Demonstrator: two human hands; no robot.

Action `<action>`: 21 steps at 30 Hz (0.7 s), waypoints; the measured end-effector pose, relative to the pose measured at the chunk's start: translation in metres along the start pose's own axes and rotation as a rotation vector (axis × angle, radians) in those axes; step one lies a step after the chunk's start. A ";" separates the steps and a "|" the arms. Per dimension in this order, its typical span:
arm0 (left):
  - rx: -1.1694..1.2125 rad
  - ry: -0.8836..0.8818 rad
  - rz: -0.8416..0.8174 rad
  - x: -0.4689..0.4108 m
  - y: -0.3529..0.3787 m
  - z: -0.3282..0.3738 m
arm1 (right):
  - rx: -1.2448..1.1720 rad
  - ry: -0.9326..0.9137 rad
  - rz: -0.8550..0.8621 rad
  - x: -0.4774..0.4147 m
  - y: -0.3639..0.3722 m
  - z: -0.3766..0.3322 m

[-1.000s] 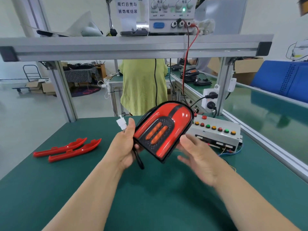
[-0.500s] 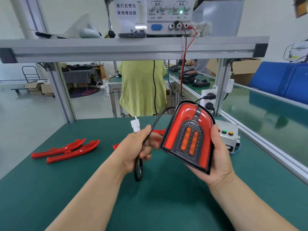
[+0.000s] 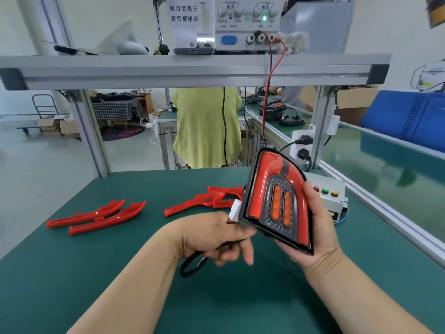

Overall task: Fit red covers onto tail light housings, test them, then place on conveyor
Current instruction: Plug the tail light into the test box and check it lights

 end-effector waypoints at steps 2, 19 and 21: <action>0.066 0.053 0.014 0.001 -0.003 -0.002 | 0.020 -0.049 0.023 0.000 -0.003 -0.004; 0.886 0.259 0.661 -0.013 -0.015 0.009 | 0.167 0.292 -0.063 0.003 0.018 0.027; 0.871 0.263 0.735 -0.008 -0.018 0.008 | 0.207 0.334 0.001 0.003 0.019 0.033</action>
Point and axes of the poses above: each hand's wrist, its own x-axis away from the middle knuckle, its own y-axis out of the palm, z = x × y, the point moved 4 cm from there along -x, towards the middle knuckle, and after that the axes turned 7 degrees about -z, right-handed, at the moved point
